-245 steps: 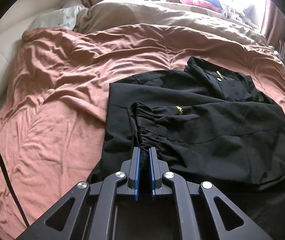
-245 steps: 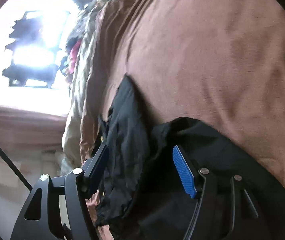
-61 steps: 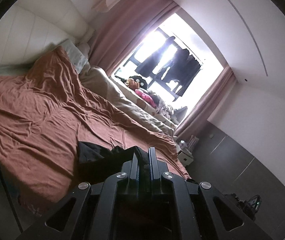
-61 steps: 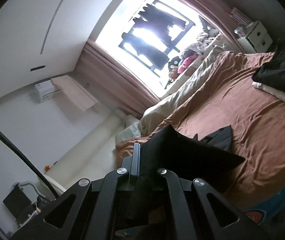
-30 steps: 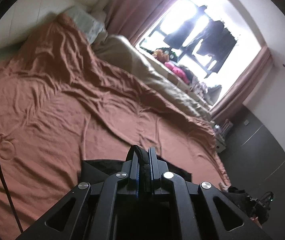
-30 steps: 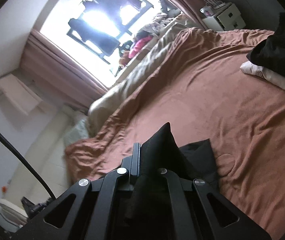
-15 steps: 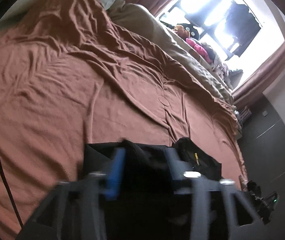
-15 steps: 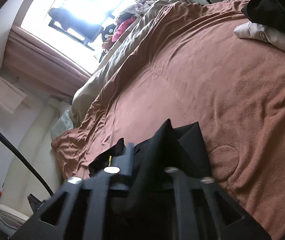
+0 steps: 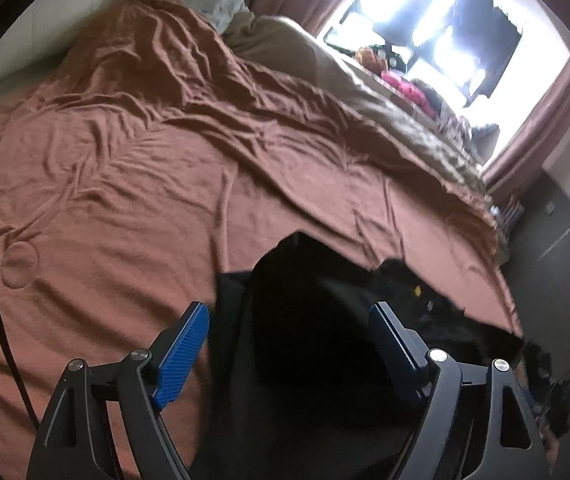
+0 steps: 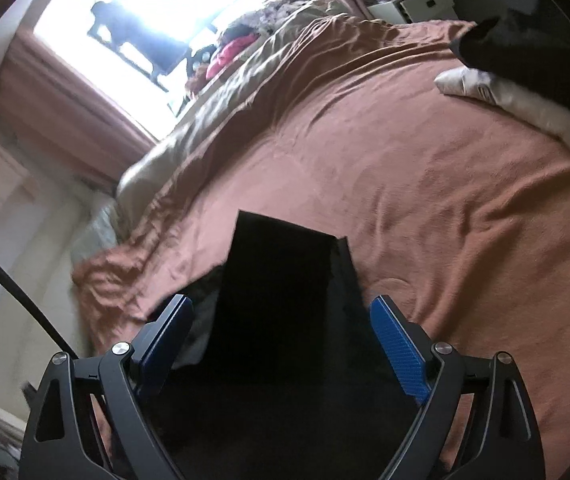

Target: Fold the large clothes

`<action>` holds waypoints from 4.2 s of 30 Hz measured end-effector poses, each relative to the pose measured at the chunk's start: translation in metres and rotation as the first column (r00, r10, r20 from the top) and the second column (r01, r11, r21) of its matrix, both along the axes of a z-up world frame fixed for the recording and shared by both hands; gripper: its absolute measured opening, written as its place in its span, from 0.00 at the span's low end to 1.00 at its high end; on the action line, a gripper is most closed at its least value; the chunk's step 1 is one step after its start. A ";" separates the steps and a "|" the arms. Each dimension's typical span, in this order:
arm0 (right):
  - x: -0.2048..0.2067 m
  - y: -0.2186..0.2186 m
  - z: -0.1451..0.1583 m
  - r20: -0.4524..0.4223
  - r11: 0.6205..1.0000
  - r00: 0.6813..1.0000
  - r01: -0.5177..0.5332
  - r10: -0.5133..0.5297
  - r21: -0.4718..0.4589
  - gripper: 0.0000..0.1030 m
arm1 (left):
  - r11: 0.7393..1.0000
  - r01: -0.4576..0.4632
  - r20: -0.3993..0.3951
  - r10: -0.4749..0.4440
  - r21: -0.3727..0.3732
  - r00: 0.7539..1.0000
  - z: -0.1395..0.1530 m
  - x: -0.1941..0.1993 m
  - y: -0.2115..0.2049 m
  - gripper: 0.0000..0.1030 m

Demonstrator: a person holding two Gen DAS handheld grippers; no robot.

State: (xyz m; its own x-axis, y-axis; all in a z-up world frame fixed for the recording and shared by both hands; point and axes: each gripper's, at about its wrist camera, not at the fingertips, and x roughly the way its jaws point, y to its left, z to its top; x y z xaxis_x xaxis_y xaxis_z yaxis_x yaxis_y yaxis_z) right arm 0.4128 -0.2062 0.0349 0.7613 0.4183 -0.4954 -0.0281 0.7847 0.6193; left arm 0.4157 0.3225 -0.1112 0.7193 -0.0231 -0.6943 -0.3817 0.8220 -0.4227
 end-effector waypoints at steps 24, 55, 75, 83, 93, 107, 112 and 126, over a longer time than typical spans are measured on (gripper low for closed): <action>0.136 0.087 0.021 -0.240 0.843 0.958 -0.256 0.157 -0.472 0.87 | 0.921 0.341 -0.441 -0.231 0.186 0.867 -0.081 0.138 -0.015 0.78; 0.142 0.062 0.001 -0.114 0.947 0.987 -0.144 0.116 -0.288 0.07 | 0.972 0.178 -0.281 -0.130 0.152 0.951 -0.059 0.148 0.019 0.11; -0.008 0.030 0.027 -0.072 0.930 0.990 -0.137 0.120 -0.340 0.83 | 0.977 0.174 -0.193 -0.149 0.123 0.970 -0.013 0.015 -0.016 0.57; -0.052 0.028 0.009 -0.125 0.902 0.983 -0.173 0.133 -0.397 0.83 | 0.964 0.192 -0.215 -0.150 0.187 0.965 -0.020 -0.042 -0.053 0.57; -0.102 0.015 -0.044 -0.227 0.822 0.974 -0.145 0.019 -0.551 0.83 | 0.926 0.283 -0.294 -0.206 0.250 0.933 -0.052 -0.083 -0.088 0.57; -0.166 0.018 0.026 -0.142 0.840 0.990 -0.073 -0.005 -0.538 0.67 | 0.951 0.193 -0.310 -0.113 0.242 0.944 -0.078 -0.083 -0.067 0.64; -0.174 0.063 0.061 -0.089 0.852 0.987 -0.157 0.130 -0.499 0.67 | 0.971 0.122 -0.232 -0.073 0.205 0.970 -0.055 -0.108 -0.050 0.64; -0.148 0.220 0.039 -0.173 0.754 0.872 -0.484 0.458 -0.443 0.53 | 0.992 0.047 -0.145 -0.063 -0.116 0.987 -0.054 -0.165 -0.009 0.63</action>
